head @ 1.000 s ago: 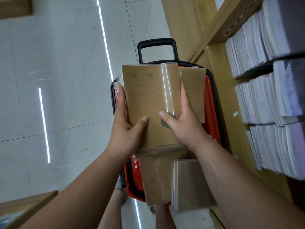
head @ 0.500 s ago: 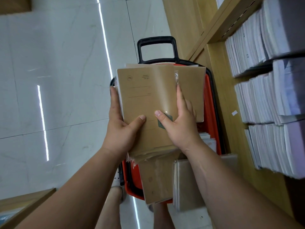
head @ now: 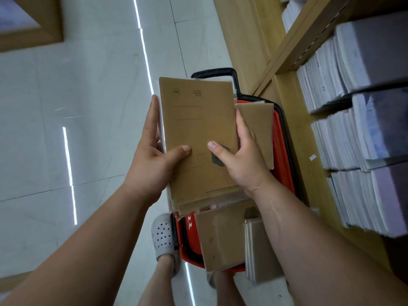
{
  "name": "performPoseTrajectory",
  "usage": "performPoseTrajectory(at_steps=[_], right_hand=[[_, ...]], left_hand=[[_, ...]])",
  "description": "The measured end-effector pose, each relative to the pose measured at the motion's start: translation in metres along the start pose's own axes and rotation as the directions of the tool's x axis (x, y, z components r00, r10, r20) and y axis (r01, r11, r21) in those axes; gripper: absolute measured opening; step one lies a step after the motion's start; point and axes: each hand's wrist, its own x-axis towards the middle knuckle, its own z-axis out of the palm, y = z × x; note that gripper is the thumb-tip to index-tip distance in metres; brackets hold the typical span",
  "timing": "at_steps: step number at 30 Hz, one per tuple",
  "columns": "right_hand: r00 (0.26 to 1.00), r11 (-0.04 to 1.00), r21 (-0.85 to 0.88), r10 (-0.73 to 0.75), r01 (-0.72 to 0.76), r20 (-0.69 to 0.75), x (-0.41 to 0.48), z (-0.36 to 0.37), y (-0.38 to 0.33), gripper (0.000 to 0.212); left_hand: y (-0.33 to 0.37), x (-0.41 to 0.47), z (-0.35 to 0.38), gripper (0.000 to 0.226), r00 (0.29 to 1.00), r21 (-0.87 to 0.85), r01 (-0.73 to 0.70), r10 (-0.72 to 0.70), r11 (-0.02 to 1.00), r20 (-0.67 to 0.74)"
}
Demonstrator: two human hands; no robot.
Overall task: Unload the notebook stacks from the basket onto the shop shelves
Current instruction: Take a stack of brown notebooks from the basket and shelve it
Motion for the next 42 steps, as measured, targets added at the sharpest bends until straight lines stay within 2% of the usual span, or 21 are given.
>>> performPoseTrajectory(at_steps=[6, 9, 12, 15, 21, 26, 29, 33, 42], right_hand=[[1.0, 0.987, 0.16, -0.015, 0.013, 0.012, -0.031, -0.004, -0.044, 0.095], [0.999, 0.967, 0.253, 0.015, -0.025, 0.039, -0.063, -0.01, -0.068, 0.088], [0.996, 0.954, 0.284, 0.078, -0.09, 0.052, -0.099, -0.014, -0.085, 0.09], [0.993, 0.953, 0.283, 0.116, -0.111, -0.001, -0.138, -0.016, -0.095, 0.094], [0.949, 0.931, 0.356, 0.182, -0.082, -0.256, -0.235, -0.019, -0.083, 0.082], [0.863, 0.909, 0.391, 0.311, -0.147, -0.399, -0.299, -0.029, -0.033, 0.086], [0.824, 0.895, 0.422, 0.343, -0.141, -0.452, -0.333, -0.044, 0.012, 0.089], [0.767, 0.876, 0.468, 0.376, -0.113, -0.519, -0.377, -0.072, 0.083, 0.081], [0.683, 0.799, 0.596, 0.477, -0.077, -0.552, -0.427, -0.116, 0.201, 0.073]], left_hand=[[0.061, -0.028, -0.007, 0.092, 0.998, -0.01, -0.027, 0.027, 1.0, 0.054], [0.088, -0.048, -0.01, 0.092, 0.994, -0.02, 0.009, -0.007, 1.0, 0.109], [0.11, -0.067, -0.011, 0.09, 0.98, -0.036, 0.063, -0.055, 0.997, 0.192], [0.122, -0.084, -0.012, 0.091, 0.949, -0.044, 0.14, -0.122, 0.989, 0.29], [0.12, -0.126, 0.007, 0.091, 0.827, -0.003, 0.203, -0.17, 0.979, 0.536], [0.079, -0.167, 0.052, 0.09, 0.757, 0.107, 0.258, -0.27, 0.96, 0.595], [0.042, -0.189, 0.089, 0.092, 0.7, 0.192, 0.218, -0.29, 0.957, 0.652], [-0.012, -0.222, 0.144, 0.089, 0.644, 0.251, 0.171, -0.301, 0.953, 0.703], [-0.128, -0.26, 0.23, 0.084, 0.602, 0.341, 0.163, -0.367, 0.926, 0.709]])
